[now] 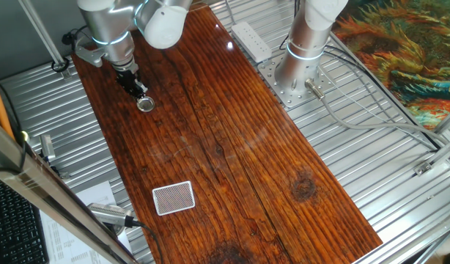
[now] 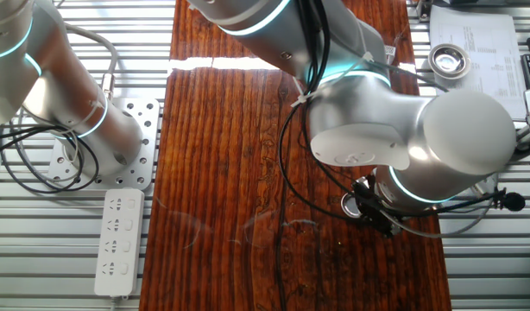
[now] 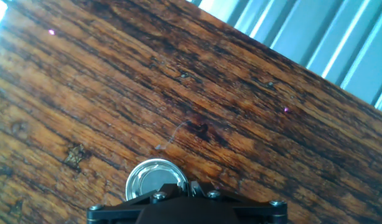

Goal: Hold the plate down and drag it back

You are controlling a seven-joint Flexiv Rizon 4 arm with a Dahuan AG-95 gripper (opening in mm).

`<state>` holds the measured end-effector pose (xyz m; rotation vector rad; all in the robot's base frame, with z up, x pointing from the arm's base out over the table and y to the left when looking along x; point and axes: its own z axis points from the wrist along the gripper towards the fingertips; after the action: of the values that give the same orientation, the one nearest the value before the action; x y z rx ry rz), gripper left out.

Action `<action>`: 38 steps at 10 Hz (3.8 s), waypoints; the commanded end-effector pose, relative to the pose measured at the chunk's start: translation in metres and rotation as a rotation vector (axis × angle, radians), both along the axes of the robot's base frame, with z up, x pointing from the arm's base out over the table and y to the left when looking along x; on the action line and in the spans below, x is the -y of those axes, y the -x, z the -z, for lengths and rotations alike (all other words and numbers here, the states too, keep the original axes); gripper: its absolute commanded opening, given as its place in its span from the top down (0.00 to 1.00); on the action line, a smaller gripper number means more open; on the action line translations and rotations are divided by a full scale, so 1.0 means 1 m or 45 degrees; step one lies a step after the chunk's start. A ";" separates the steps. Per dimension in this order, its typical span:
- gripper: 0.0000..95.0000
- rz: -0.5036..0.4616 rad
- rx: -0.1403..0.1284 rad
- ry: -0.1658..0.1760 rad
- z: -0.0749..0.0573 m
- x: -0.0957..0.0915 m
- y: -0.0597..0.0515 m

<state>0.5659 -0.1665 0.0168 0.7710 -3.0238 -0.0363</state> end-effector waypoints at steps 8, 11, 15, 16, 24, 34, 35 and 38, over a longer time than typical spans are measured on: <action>1.00 -0.097 -0.003 0.017 -0.002 0.018 0.004; 1.00 -0.108 -0.006 0.023 -0.003 0.020 0.005; 1.00 -0.131 -0.006 0.035 -0.004 0.025 0.009; 1.00 -0.132 -0.006 0.037 -0.004 0.026 0.009; 1.00 -0.117 -0.001 0.037 -0.002 0.026 0.014; 1.00 -0.027 0.033 0.037 0.000 0.027 0.014; 1.00 -0.033 0.039 0.037 0.004 0.028 0.014; 1.00 -0.043 0.038 0.035 0.004 0.033 0.013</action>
<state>0.5529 -0.2006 0.0150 0.8283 -3.0301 0.0122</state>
